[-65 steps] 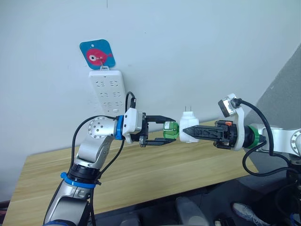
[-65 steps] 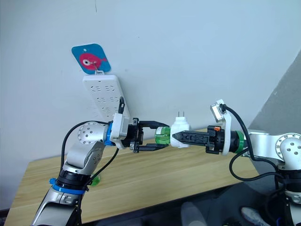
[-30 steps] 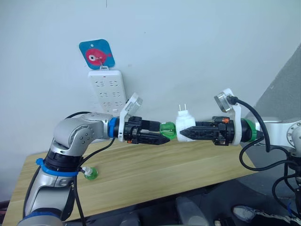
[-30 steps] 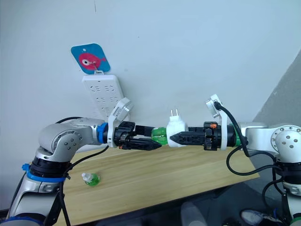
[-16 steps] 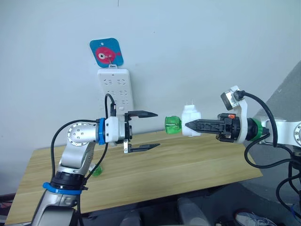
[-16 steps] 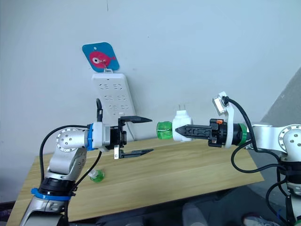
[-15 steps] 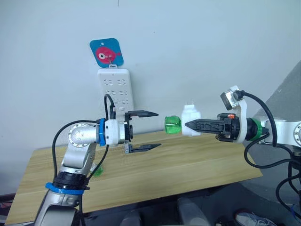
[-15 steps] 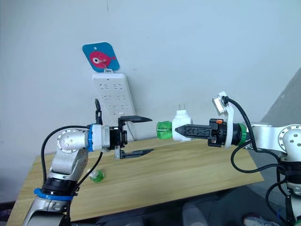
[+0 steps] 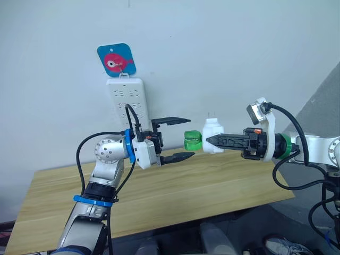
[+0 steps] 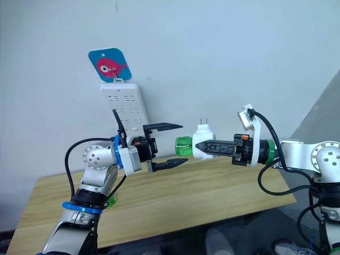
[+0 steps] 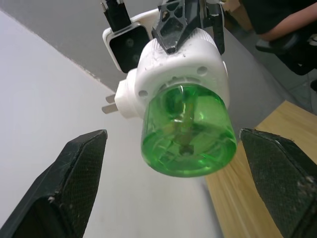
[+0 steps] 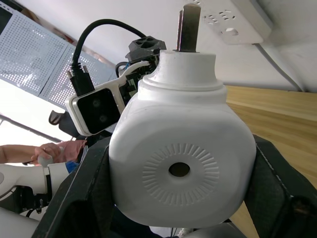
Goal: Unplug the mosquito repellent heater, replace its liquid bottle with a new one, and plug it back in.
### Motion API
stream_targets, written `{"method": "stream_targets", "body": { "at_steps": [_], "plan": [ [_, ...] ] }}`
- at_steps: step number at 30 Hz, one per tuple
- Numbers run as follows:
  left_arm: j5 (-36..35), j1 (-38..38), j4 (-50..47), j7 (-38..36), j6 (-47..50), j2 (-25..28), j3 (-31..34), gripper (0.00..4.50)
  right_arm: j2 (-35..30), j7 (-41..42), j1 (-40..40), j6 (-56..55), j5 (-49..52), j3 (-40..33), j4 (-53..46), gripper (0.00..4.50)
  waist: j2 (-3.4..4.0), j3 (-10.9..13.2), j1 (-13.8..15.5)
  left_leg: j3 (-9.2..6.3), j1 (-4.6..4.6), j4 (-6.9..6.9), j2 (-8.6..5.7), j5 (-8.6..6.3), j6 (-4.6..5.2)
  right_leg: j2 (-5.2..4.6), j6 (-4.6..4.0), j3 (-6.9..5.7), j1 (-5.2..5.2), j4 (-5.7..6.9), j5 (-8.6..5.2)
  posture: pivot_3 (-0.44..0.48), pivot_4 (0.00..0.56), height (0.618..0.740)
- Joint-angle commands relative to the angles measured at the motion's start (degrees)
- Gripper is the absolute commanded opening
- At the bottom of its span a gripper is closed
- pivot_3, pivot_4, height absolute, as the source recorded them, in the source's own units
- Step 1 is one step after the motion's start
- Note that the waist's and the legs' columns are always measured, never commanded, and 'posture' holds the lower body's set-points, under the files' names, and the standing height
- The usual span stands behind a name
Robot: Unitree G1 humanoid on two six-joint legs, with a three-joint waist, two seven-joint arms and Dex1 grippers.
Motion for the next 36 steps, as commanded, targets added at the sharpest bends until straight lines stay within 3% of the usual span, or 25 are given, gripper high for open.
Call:
{"method": "stream_targets", "body": {
  "at_steps": [1, 8, 12, 15, 18, 20, 23, 26, 30, 32, 36],
  "plan": [
    [-0.55, -0.7, -0.58, 1.25, -1.1, 0.19, -0.82, 4.13, 0.02, 0.36, -0.9, -0.97, 1.91, -1.33, -1.62, 3.0, 0.0, 0.0, -0.03, 0.0, 0.0, 0.0, 0.0, 0.0, 0.0, 0.0, 0.0, 0.0, 0.0, 0.0, 0.0, -0.229, 0.073, 0.72],
    [-1.84, -0.47, -1.9, 1.1, -0.15, 1.05, -2.12, 2.28, -0.01, 0.37, -0.96, -1.11, 1.91, -1.34, -1.49, 3.0, 0.0, 0.0, -0.05, 0.0, 0.0, 0.01, -0.01, 0.0, 0.0, 0.0, 0.0, 0.0, 0.0, 0.0, 0.0, -0.235, 0.077, 0.72],
    [-3.98, -0.04, -4.19, 0.15, 3.94, 2.33, -2.57, 2.28, -0.23, 0.28, -1.01, -1.2, 1.89, -1.28, -1.59, 3.0, 0.0, 0.0, -0.05, -0.01, 0.0, 0.01, -0.01, 0.0, 0.0, 0.0, 0.0, 0.0, 0.0, 0.0, 0.0, -0.234, 0.08, 0.72],
    [-10.44, 2.38, -10.66, -2.41, 22.97, 7.19, -4.45, 2.28, -0.4, 2.01, -1.49, -0.63, -0.38, -1.65, -2.15, 3.0, 0.0, 0.0, -0.19, -0.03, 0.0, -0.01, 0.0, 0.0, 0.01, 0.0, 0.0, -0.01, 0.0, 0.01, 0.0, -0.234, 0.08, 0.72],
    [-23.83, 1.75, -16.57, 4.42, 58.58, 13.54, -4.14, 2.28, -0.93, 4.89, -2.36, 0.42, -2.81, -1.96, -2.7, 3.0, 0.0, 0.01, -0.45, -0.13, -0.02, -0.01, 0.0, -0.01, 0.02, 0.02, 0.01, -0.07, 0.0, 0.03, -0.01, -0.234, 0.08, 0.72],
    [-31.61, -0.29, -18.48, 6.58, 73.64, 16.0, -3.25, 2.28, -1.03, 6.3, -2.99, 0.79, -3.74, -2.11, -2.62, 3.0, 0.0, 0.01, -0.47, -0.23, -0.05, 0.01, 0.0, -0.01, 0.03, 0.02, 0.26, -0.14, 0.0, 0.04, -0.16, -0.22, 0.083, 0.72],
    [-40.88, -5.57, -17.45, 8.43, 92.58, 18.17, -2.37, 2.28, -1.25, 8.67, -4.09, 1.93, -4.7, -2.13, -2.43, 3.0, -0.02, 0.02, -0.29, -0.29, -0.06, 0.03, -0.01, -0.01, 0.03, 0.04, 0.28, -0.26, 0.02, 0.03, -0.17, -0.212, 0.083, 0.72],
    [-47.3, -12.37, -10.04, 13.2, 107.29, 15.58, 0.19, 2.28, -1.57, 11.38, -4.86, 3.34, -5.41, -1.52, -3.06, 3.0, -0.02, 0.02, -0.01, -0.29, -0.06, 0.03, -0.01, -0.01, 0.03, 0.06, 0.28, -0.29, 0.02, 0.01, -0.18, -0.21, 0.084, 0.72],
    [-45.66, -13.67, -9.52, 13.23, 108.11, 14.47, 1.98, 2.28, -1.56, 12.37, -5.01, 3.38, -5.65, -1.22, -2.91, 3.0, -0.02, 0.03, -0.09, -0.27, -0.02, -0.03, 0.0, -0.01, 0.02, 0.07, 0.28, -0.27, 0.02, -0.01, -0.18, -0.209, 0.086, 0.72],
    [-41.54, -11.67, -12.94, 8.65, 102.8, 16.44, 0.44, 2.28, -1.64, 12.21, -4.88, 3.24, -5.4, -1.21, -2.71, 3.0, -0.01, 0.03, -0.14, -0.22, 0.0, -0.07, 0.02, 0.0, 0.01, 0.07, 0.21, -0.21, -0.02, 0.01, -0.15, -0.209, 0.086, 0.72],
    [-34.32, -6.85, -20.41, 1.59, 90.26, 18.96, -1.24, 3.59, -1.87, 11.55, -4.64, 3.02, -4.67, -1.24, -1.96, 3.0, 0.01, 0.03, -0.06, -0.08, 0.09, -0.11, 0.04, 0.0, 0.0, 0.08, 0.0, -0.07, -0.03, 0.02, -0.03, -0.207, 0.088, 0.72]
  ]
}}
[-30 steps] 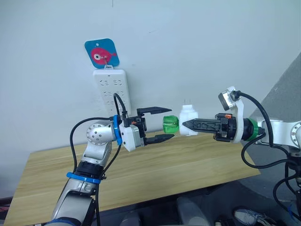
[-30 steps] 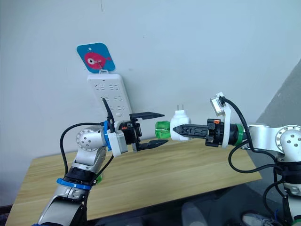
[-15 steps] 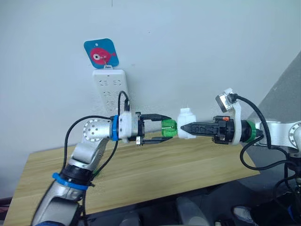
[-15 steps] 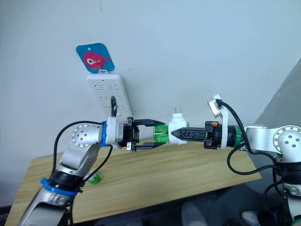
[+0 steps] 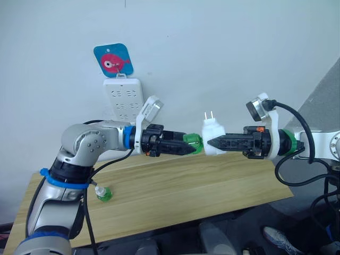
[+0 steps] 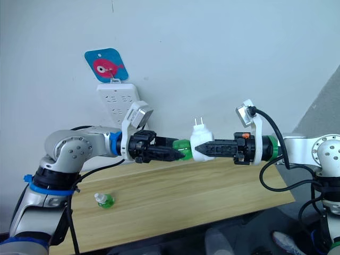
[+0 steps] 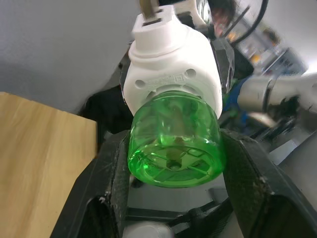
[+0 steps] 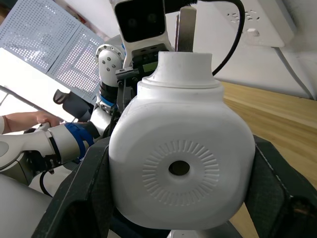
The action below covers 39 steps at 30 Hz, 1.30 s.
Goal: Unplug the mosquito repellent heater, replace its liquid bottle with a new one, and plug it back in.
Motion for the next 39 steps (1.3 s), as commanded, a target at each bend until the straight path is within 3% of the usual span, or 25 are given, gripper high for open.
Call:
{"method": "stream_targets", "body": {
  "at_steps": [1, 3, 5, 10, 15, 21, 30, 33, 38, 39],
  "plan": [
    [9.32, 3.52, -3.5, -2.72, -13.26, 0.92, 0.82, 3.81, -0.45, 0.73, -0.83, 0.04, 2.59, -1.82, -1.59, 3.0, 0.0, 0.0, 0.27, 0.04, 0.02, -0.01, 0.0, 0.0, 0.0, 0.0, -0.01, 0.03, 0.0, 0.01, 0.0, -0.208, 0.088, 0.72],
    [14.36, 6.15, -4.11, -2.2, -23.12, -1.13, 2.3, 4.49, -0.65, 0.2, -0.64, -0.16, 3.09, -1.88, -1.04, 3.0, -0.02, 0.01, 0.66, 0.05, -0.03, 0.05, -0.02, 0.0, 0.0, -0.02, 0.0, 0.04, 0.01, -0.04, 0.0, -0.209, 0.088, 0.72],
    [17.21, 8.12, -4.0, -3.87, -30.58, -2.19, 3.37, 4.5, -0.85, -0.28, -0.37, -0.32, 3.58, -1.96, -0.56, 3.0, -0.04, 0.02, 1.24, 0.07, -0.08, 0.08, -0.05, 0.0, 0.0, -0.06, 0.01, 0.05, 0.02, -0.07, 0.01, -0.209, 0.09, 0.72],
    [31.32, 14.15, 2.93, -7.79, -71.75, -8.07, 6.06, 4.5, -0.86, -3.28, 0.52, -1.43, 5.34, -1.94, 1.06, 3.0, -0.05, 0.03, 1.99, 0.17, -0.05, 0.05, -0.03, -0.01, 0.01, -0.07, -0.03, 0.11, 0.01, -0.08, 0.03, -0.207, 0.09, 0.72],
    [38.06, 14.04, 11.06, -5.76, -92.86, -12.07, 6.25, 4.5, 0.59, -6.86, 0.26, -2.95, 6.95, -1.39, 1.27, 3.0, -0.05, 0.03, 2.0, 0.19, -0.06, 0.12, -0.03, -0.01, 0.01, -0.07, -0.04, 0.15, 0.02, -0.07, 0.06, -0.208, 0.09, 0.72],
    [42.83, 10.96, 15.84, 0.13, -101.9, -16.42, 4.02, 4.5, 1.39, -9.25, 0.27, -3.68, 8.78, -1.35, 0.65, 3.0, -0.05, 0.02, 1.81, 0.15, -0.12, 0.14, -0.05, -0.01, 0.02, -0.08, 0.0, 0.13, 0.01, -0.07, 0.07, -0.211, 0.089, 0.72],
    [43.89, 10.14, 15.36, 4.37, -103.54, -17.24, 0.6, 4.5, 2.09, -10.03, 0.19, -3.61, 8.85, -1.4, 0.1, 3.0, -0.04, 0.02, 1.61, 0.11, -0.1, 0.13, -0.04, -0.01, 0.03, -0.08, 0.0, 0.09, 0.02, -0.03, 0.07, -0.215, 0.088, 0.72],
    [43.71, 10.12, 15.41, 4.56, -103.44, -16.58, -0.37, 3.88, 2.19, -10.1, 0.16, -3.57, 8.85, -1.42, 0.02, 3.0, -0.04, 0.02, 1.59, 0.1, -0.1, 0.13, -0.04, -0.01, 0.03, -0.08, 0.0, 0.09, 0.02, -0.03, 0.07, -0.212, 0.087, 0.72],
    [43.69, 9.59, 15.61, 4.98, -103.12, -16.03, -1.24, 2.32, 2.46, -10.15, -0.2, -3.56, 8.85, -1.36, -0.07, 3.0, -0.04, 0.02, 1.57, 0.09, -0.1, 0.13, -0.04, -0.01, 0.03, -0.08, 0.0, 0.08, 0.02, -0.03, 0.07, -0.213, 0.084, 0.72],
    [43.33, 9.47, 15.38, 4.84, -102.74, -15.8, -1.37, 2.24, 2.47, -10.13, -0.28, -3.54, 8.85, -1.34, -0.14, 3.0, -0.04, 0.02, 1.57, 0.1, -0.1, 0.13, -0.04, -0.01, 0.03, -0.08, 0.0, 0.08, 0.02, -0.03, 0.07, -0.213, 0.084, 0.72]
  ]
}}
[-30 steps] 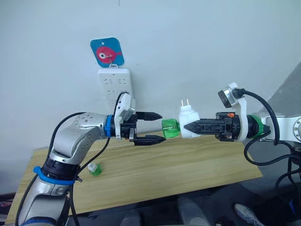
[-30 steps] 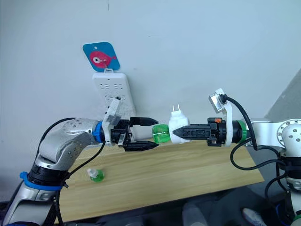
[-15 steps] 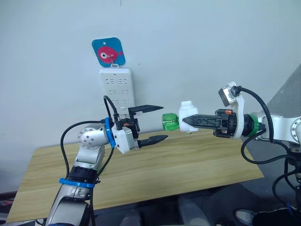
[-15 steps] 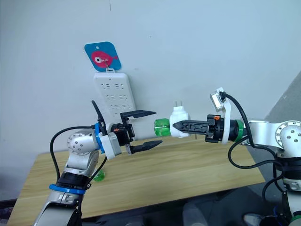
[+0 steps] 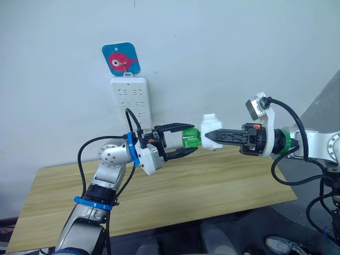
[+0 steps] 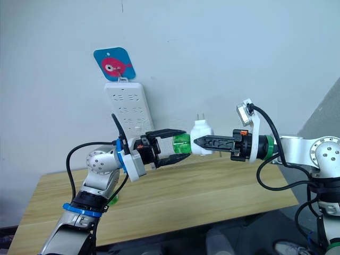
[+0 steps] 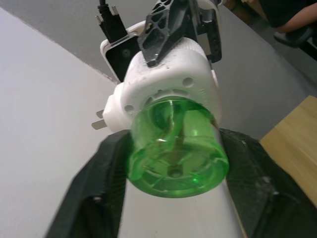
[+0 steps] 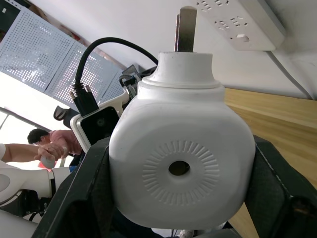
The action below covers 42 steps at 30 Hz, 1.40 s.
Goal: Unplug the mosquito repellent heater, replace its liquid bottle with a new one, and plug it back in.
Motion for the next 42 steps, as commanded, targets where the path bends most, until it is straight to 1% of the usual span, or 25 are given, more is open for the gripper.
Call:
{"method": "stream_targets", "body": {
  "at_steps": [1, 3, 4, 7, 8, 9, 10, 11, 12, 13, 14, 16, 18, 20, 21, 22, 26, 27, 29, 30, 32, 36, 38, 39, 42],
  "plan": [
    [-1.23, -0.79, -2.0, 0.48, 0.51, 0.95, -0.77, 2.24, 0.3, 0.52, -1.26, -0.86, 1.63, -1.53, -1.9, 3.0, 0.0, 0.0, -0.01, 0.0, 0.0, 0.0, 0.0, 0.0, 0.0, 0.0, 0.0, 0.0, 0.0, 0.0, 0.0, -0.216, 0.083, 0.72],
    [-3.69, -0.47, -3.97, -0.51, 4.11, 1.82, -1.24, 2.24, 0.31, 0.5, -1.29, -0.98, 1.63, -1.58, -2.08, 3.0, 0.0, 0.0, -0.08, 0.0, 0.0, 0.0, 0.0, 0.0, 0.0, 0.0, 0.0, 0.0, 0.0, 0.0, 0.0, -0.22, 0.083, 0.72],
    [-6.09, 0.19, -6.17, -1.61, 9.99, 2.98, -1.92, 2.24, 0.15, 0.59, -1.42, -0.97, 1.43, -1.53, -2.3, 3.0, 0.0, 0.0, -0.13, 0.0, 0.0, 0.0, 0.01, 0.0, 0.0, 0.0, 0.0, 0.0, 0.0, 0.0, 0.0, -0.22, 0.083, 0.72],
    [-15.8, 1.61, -14.5, -4.68, 31.96, 8.18, -3.91, 2.24, -0.08, 0.91, -1.64, -1.0, 0.98, -1.53, -2.75, 3.0, 0.0, 0.0, -0.62, -0.06, -0.01, -0.01, 0.01, 0.0, 0.0, 0.01, 0.01, -0.03, 0.0, 0.01, 0.0, -0.22, 0.083, 0.72],
    [-19.53, 1.31, -17.01, -3.77, 42.57, 10.71, -4.09, 2.24, -0.12, 1.17, -1.72, -0.9, 0.82, -1.54, -2.76, 3.0, 0.0, 0.0, -0.74, -0.09, -0.02, -0.02, 0.0, 0.0, 0.0, 0.01, 0.01, -0.05, 0.0, 0.01, -0.01, -0.22, 0.083, 0.72],
    [-21.95, 1.04, -18.77, -2.84, 50.02, 12.41, -4.04, 2.24, -0.16, 1.36, -1.76, -0.82, 0.71, -1.54, -2.78, 3.0, 0.0, 0.0, -0.98, -0.14, -0.03, -0.02, 0.01, 0.0, 0.0, 0.01, 0.01, -0.09, 0.0, 0.01, -0.01, -0.22, 0.083, 0.72],
    [-29.57, -0.93, -20.04, -1.2, 64.9, 15.66, -3.92, 2.24, -0.37, 2.37, -1.85, -0.23, -0.08, -1.56, -2.98, 3.0, 0.0, 0.01, -1.13, -0.21, -0.06, -0.01, 0.01, 0.0, 0.0, 0.02, 0.02, -0.14, 0.0, 0.01, -0.02, -0.22, 0.083, 0.72],
    [-34.99, -2.42, -20.92, 0.06, 75.39, 17.71, -3.56, 2.24, -0.54, 3.11, -1.9, 0.18, -0.64, -1.56, -3.12, 3.0, -0.01, 0.01, -1.24, -0.22, -0.05, -0.01, 0.0, 0.0, 0.0, 0.02, 0.06, -0.15, 0.0, 0.02, -0.04, -0.22, 0.083, 0.72],
    [-41.51, -5.24, -19.14, 2.21, 86.52, 18.46, -2.65, 2.24, -0.76, 4.58, -2.0, 0.91, -2.13, -1.53, -3.62, 3.0, -0.01, 0.01, -1.32, -0.27, -0.07, 0.0, 0.01, 0.0, 0.01, 0.03, 0.25, -0.19, 0.0, 0.02, -0.16, -0.22, 0.083, 0.72],
    [-45.46, -7.96, -16.66, 4.96, 95.1, 18.14, -1.81, 2.24, -0.72, 5.42, -2.03, 1.24, -2.74, -1.51, -3.72, 3.0, 0.0, 0.01, -1.31, -0.32, -0.08, 0.01, 0.01, 0.0, 0.01, 0.04, 0.27, -0.26, 0.01, 0.03, -0.17, -0.202, 0.084, 0.72],
    [-48.13, -10.26, -13.69, 8.08, 100.77, 16.74, -0.58, 2.24, -0.57, 5.91, -2.02, 1.33, -3.01, -1.5, -3.67, 3.0, 0.0, 0.02, -1.24, -0.32, -0.07, 0.01, 0.0, 0.0, 0.01, 0.05, 0.28, -0.28, 0.02, 0.02, -0.18, -0.202, 0.084, 0.72],
    [-52.08, -13.32, -9.64, 12.54, 109.0, 14.31, 1.97, 2.24, -0.42, 6.8, -2.05, 1.45, -3.66, -1.47, -3.49, 3.0, -0.01, 0.02, -1.32, -0.31, -0.04, 0.01, -0.01, 0.0, 0.01, 0.06, 0.29, -0.31, 0.06, -0.02, -0.19, -0.194, 0.084, 0.72],
    [-55.01, -15.48, -7.55, 13.31, 115.6, 13.01, 3.45, 2.24, -0.29, 7.74, -2.21, 1.77, -4.46, -1.32, -3.18, 3.0, -0.03, 0.03, -1.32, -0.3, -0.03, -0.02, 0.0, 0.0, 0.01, 0.08, 0.29, -0.3, 0.06, -0.03, -0.2, -0.194, 0.084, 0.72],
    [-56.33, -16.89, -6.84, 12.93, 118.79, 12.17, 4.95, 2.24, -0.21, 8.52, -2.36, 2.1, -4.87, -1.17, -2.84, 3.0, -0.02, 0.04, -1.46, -0.31, -0.03, -0.07, 0.03, 0.0, 0.01, 0.11, 0.27, -0.3, 0.01, -0.02, -0.2, -0.194, 0.084, 0.72],
    [-56.31, -17.24, -6.83, 12.56, 119.33, 12.02, 5.62, 2.24, -0.2, 8.84, -2.4, 2.22, -5.04, -1.12, -2.69, 3.0, -0.02, 0.04, -1.51, -0.29, -0.01, -0.1, 0.04, 0.0, 0.01, 0.12, 0.26, -0.27, -0.02, -0.01, -0.21, -0.194, 0.084, 0.72],
    [-54.88, -16.99, -7.71, 11.11, 117.57, 12.31, 5.85, 2.24, -0.22, 9.17, -2.41, 2.33, -5.25, -1.08, -2.52, 3.0, -0.02, 0.04, -1.51, -0.28, 0.01, -0.11, 0.06, 0.0, 0.01, 0.13, 0.25, -0.26, -0.02, 0.0, -0.2, -0.194, 0.084, 0.72],
    [-42.91, -13.74, -13.74, 2.3, 102.0, 15.18, 2.5, 2.24, -0.42, 9.86, -2.28, 2.62, -5.68, -1.12, -2.09, 3.0, -0.02, 0.03, -1.25, -0.23, 0.02, -0.11, 0.05, 0.01, -0.02, 0.12, 0.21, -0.2, -0.02, 0.0, -0.18, -0.184, 0.087, 0.72],
    [-41.49, -13.22, -14.37, 1.14, 99.76, 15.32, 2.35, 2.97, -0.45, 9.88, -2.22, 2.65, -5.71, -1.17, -2.01, 3.0, -0.02, 0.03, -1.12, -0.2, 0.03, -0.1, 0.04, 0.02, -0.02, 0.12, 0.2, -0.17, -0.02, 0.0, -0.17, -0.184, 0.087, 0.72],
    [-37.63, -11.33, -16.06, -2.54, 93.33, 15.89, 1.82, 3.54, -0.39, 9.79, -2.05, 2.69, -5.61, -1.34, -1.89, 3.0, -0.02, 0.04, -0.94, -0.13, 0.05, -0.1, 0.04, 0.02, -0.02, 0.1, 0.14, -0.11, -0.01, 0.0, -0.14, -0.182, 0.087, 0.72],
    [-35.92, -10.31, -16.93, -4.3, 90.7, 16.24, 1.41, 3.91, -0.36, 9.73, -1.99, 2.72, -5.54, -1.43, -1.8, 3.0, -0.02, 0.04, -0.89, -0.11, 0.04, -0.1, 0.04, 0.01, -0.02, 0.11, 0.14, -0.08, -0.03, 0.0, -0.14, -0.179, 0.088, 0.72],
    [-31.63, -8.25, -17.53, -5.58, 83.69, 15.55, 1.48, 4.5, -0.29, 9.63, -1.95, 2.85, -5.44, -1.55, -1.57, 3.0, -0.02, 0.03, -0.7, -0.06, 0.04, -0.11, 0.03, 0.01, -0.01, 0.1, 0.08, -0.05, -0.03, -0.02, -0.11, -0.179, 0.088, 0.72],
    [-26.21, -4.89, -16.96, -10.4, 71.34, 14.98, 3.18, 4.5, -0.51, 9.26, -1.8, 2.95, -4.93, -1.71, -1.13, 3.0, -0.04, 0.05, -0.02, -0.01, 0.03, -0.09, 0.03, 0.01, 0.0, 0.08, 0.0, -0.02, -0.03, -0.03, -0.05, -0.182, 0.092, 0.72],
    [-20.63, -2.51, -15.64, -13.41, 58.84, 14.91, 3.6, 4.5, -0.64, 8.74, -1.73, 2.8, -4.46, -1.74, -0.76, 3.0, -0.04, 0.05, 0.17, 0.0, 0.04, -0.1, 0.03, 0.0, 0.0, 0.08, -0.01, -0.01, -0.03, -0.02, -0.05, -0.183, 0.092, 0.72],
    [-17.08, -1.62, -14.13, -13.79, 50.19, 14.02, 3.99, 4.5, -0.65, 8.42, -1.71, 2.69, -4.26, -1.76, -0.58, 3.0, -0.04, 0.05, 0.25, 0.01, 0.04, -0.1, 0.04, 0.0, 0.0, 0.08, -0.01, -0.01, -0.03, -0.02, -0.05, -0.182, 0.092, 0.72],
    [-12.01, -0.05, -10.45, -13.62, 33.04, 10.52, 5.4, 4.5, -0.44, 7.66, -1.8, 2.39, -3.84, -1.67, -0.34, 3.0, -0.04, 0.05, 0.65, 0.03, 0.03, -0.07, 0.04, 0.01, 0.0, 0.07, -0.04, 0.01, -0.03, -0.04, -0.03, -0.182, 0.092, 0.72]
  ]
}}
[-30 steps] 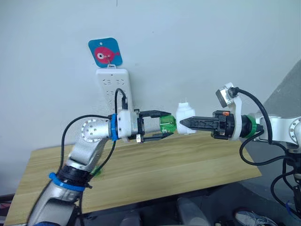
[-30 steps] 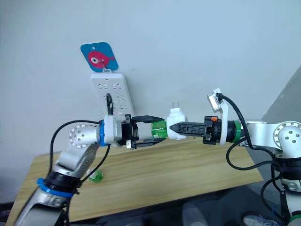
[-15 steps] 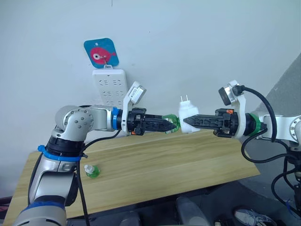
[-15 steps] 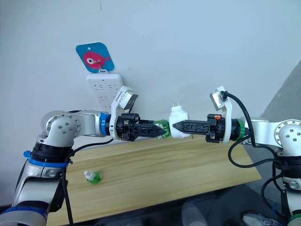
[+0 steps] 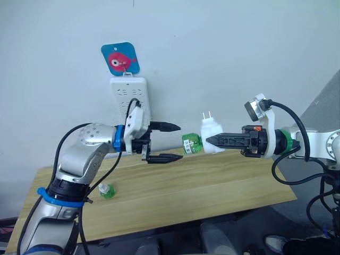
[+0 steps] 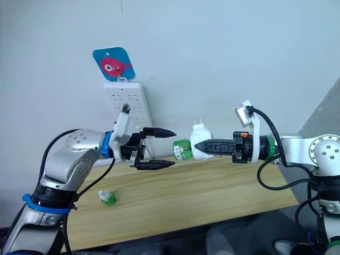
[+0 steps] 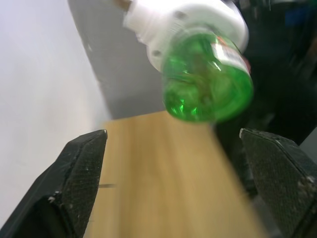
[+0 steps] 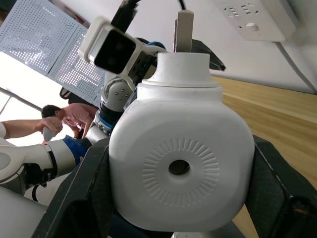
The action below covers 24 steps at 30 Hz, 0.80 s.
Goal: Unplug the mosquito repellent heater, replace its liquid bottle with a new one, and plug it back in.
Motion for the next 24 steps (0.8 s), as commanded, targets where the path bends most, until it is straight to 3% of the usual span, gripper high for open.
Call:
{"method": "stream_targets", "body": {
  "at_steps": [1, 9, 19, 24],
  "plan": [
    [4.54, 0.96, 2.48, -0.36, -19.37, -3.92, 2.81, 4.5, 0.14, -0.56, -0.73, -0.68, 2.46, -1.46, -0.83, 3.0, 0.0, 0.0, 0.33, 0.02, 0.0, 0.01, -0.01, 0.0, 0.0, -0.02, 0.0, 0.01, 0.01, -0.01, 0.0, -0.182, 0.092, 0.72],
    [10.56, -0.58, 8.02, 4.26, -41.07, -10.91, 2.83, 4.5, 0.76, -2.39, -1.48, -1.09, 3.78, -0.99, -0.69, 3.0, 0.0, 0.0, 1.07, 0.02, -0.03, 0.08, -0.03, 0.0, 0.0, -0.06, 0.03, 0.02, 0.01, 0.02, 0.02, -0.173, 0.091, 0.72],
    [13.56, -0.47, 8.58, 9.53, -45.97, -11.93, -0.03, 4.5, 0.99, -3.48, -2.05, -1.45, 4.28, -0.8, -0.66, 3.0, 0.0, 0.0, 1.0, -0.02, -0.03, 0.09, -0.03, 0.0, 0.01, -0.06, 0.04, 0.0, 0.01, 0.03, 0.03, -0.173, 0.091, 0.72],
    [13.48, 0.39, 7.38, 10.85, -46.01, -11.47, -1.3, 3.34, 1.71, -4.54, -1.85, -1.92, 4.62, -0.77, -0.58, 3.0, 0.0, 0.0, 0.95, -0.02, -0.02, 0.08, -0.03, 0.0, 0.01, -0.06, 0.04, -0.01, 0.01, 0.04, 0.03, -0.172, 0.096, 0.72]
  ]
}}
